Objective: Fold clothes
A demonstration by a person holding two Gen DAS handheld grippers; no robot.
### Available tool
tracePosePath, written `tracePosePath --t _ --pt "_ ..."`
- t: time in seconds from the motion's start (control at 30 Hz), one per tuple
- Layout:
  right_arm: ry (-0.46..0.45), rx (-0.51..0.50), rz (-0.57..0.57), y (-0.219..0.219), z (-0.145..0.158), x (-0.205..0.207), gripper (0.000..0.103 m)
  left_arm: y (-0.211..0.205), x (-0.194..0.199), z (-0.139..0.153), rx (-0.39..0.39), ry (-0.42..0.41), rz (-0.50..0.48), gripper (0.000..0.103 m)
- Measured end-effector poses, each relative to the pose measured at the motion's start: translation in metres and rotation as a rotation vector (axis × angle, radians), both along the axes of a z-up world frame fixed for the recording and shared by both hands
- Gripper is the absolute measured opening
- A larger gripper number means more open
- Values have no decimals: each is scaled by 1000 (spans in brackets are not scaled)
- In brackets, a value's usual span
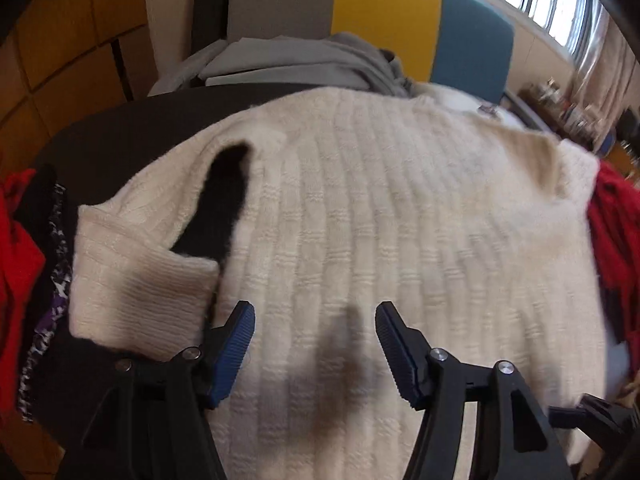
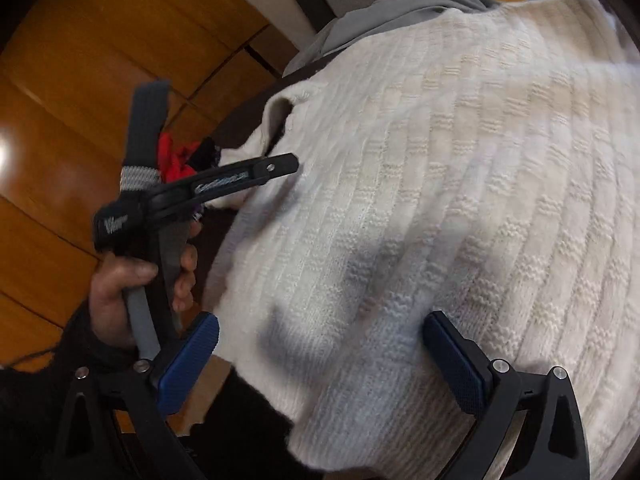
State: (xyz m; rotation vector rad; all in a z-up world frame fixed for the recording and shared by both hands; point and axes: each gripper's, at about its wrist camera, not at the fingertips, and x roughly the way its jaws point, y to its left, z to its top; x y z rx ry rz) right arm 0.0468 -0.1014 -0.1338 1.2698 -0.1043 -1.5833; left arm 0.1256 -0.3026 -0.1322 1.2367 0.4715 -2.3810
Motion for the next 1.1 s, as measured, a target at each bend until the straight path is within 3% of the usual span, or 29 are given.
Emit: tracePosePath --t 0.17,0.3,0.43,0.53,0.7,0.8,0.97,1.1 --pt "65 -26 -189 69 30 -42 103 5 -7 14 19 69 -71 64" --pt "134 18 -308 79 47 -93 103 -5 -17 10 38 88 -71 64" --pt "186 122 -294 46 35 -126 103 -6 -23 -12 41 18 -72 64" --pt "137 177 -293 27 7 -143 103 -4 -15 -32 9 -33 -68 66" --pt "135 161 -271 28 -11 -136 103 -18 2 -27 41 -30 -8 62" --pt "169 148 -258 28 -13 -131 103 -20 -2 -2 58 43 -5 61" --pt "135 100 -254 41 -5 -138 103 -20 -70 37 -4 160 -53 62" --pt "167 48 -285 52 27 -159 103 -18 -139 39 -52 175 -95 62"
